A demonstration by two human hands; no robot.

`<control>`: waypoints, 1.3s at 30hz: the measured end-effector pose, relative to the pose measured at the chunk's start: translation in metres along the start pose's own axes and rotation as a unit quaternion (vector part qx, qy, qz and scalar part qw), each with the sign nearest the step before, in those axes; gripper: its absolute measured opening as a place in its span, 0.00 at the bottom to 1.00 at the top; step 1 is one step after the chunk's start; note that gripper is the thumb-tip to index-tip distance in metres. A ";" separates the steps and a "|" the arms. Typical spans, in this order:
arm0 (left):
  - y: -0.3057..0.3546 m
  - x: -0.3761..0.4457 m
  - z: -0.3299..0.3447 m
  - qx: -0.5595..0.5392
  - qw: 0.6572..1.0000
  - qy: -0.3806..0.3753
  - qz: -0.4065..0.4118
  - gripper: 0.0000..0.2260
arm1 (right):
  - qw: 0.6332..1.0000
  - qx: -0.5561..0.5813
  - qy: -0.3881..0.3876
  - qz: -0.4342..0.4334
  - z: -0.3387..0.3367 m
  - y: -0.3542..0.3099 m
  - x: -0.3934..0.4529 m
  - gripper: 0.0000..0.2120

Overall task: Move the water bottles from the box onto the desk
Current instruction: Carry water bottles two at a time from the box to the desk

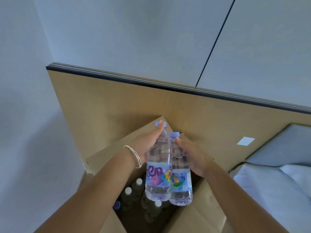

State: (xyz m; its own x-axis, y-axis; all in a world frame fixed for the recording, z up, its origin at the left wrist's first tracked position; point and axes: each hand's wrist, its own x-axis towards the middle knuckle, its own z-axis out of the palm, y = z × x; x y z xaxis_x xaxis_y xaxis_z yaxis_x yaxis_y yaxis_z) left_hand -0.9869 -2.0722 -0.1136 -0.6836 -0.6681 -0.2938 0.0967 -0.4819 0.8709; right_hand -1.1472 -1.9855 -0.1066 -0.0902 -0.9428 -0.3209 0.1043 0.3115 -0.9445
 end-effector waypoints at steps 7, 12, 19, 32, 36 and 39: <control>-0.003 -0.003 0.025 0.039 0.999 -0.002 -0.034 0.22 | 0.997 0.025 0.072 0.018 -0.009 0.009 -0.039 0.17; -0.011 -0.004 0.053 0.049 0.996 -0.024 -0.067 0.32 | 0.993 0.056 0.107 0.013 -0.023 0.008 -0.071 0.15; -0.020 -0.018 0.109 0.091 0.992 -0.045 -0.073 0.21 | 0.973 -0.029 0.226 -0.040 -0.040 0.008 -0.121 0.12; -0.125 -0.126 0.314 0.205 0.957 -0.168 -0.118 0.11 | 0.957 0.008 0.289 0.020 -0.127 0.056 -0.373 0.05; -0.180 -0.159 0.380 0.221 0.950 -0.180 -0.125 0.11 | 0.946 0.026 0.322 0.033 -0.152 0.088 -0.469 0.03; -0.215 -0.190 0.433 0.211 0.940 -0.232 -0.131 0.10 | 0.923 0.014 0.382 0.034 -0.168 0.115 -0.541 0.02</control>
State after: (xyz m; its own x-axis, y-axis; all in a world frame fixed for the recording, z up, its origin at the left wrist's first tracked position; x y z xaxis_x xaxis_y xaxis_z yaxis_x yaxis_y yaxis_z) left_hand -1.1911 -1.5959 -0.0746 -0.8957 -0.1907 -0.4018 -0.3478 -0.2629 0.9000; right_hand -1.2531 -1.4195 -0.0531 -0.7545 -0.5583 -0.3449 0.1597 0.3536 -0.9217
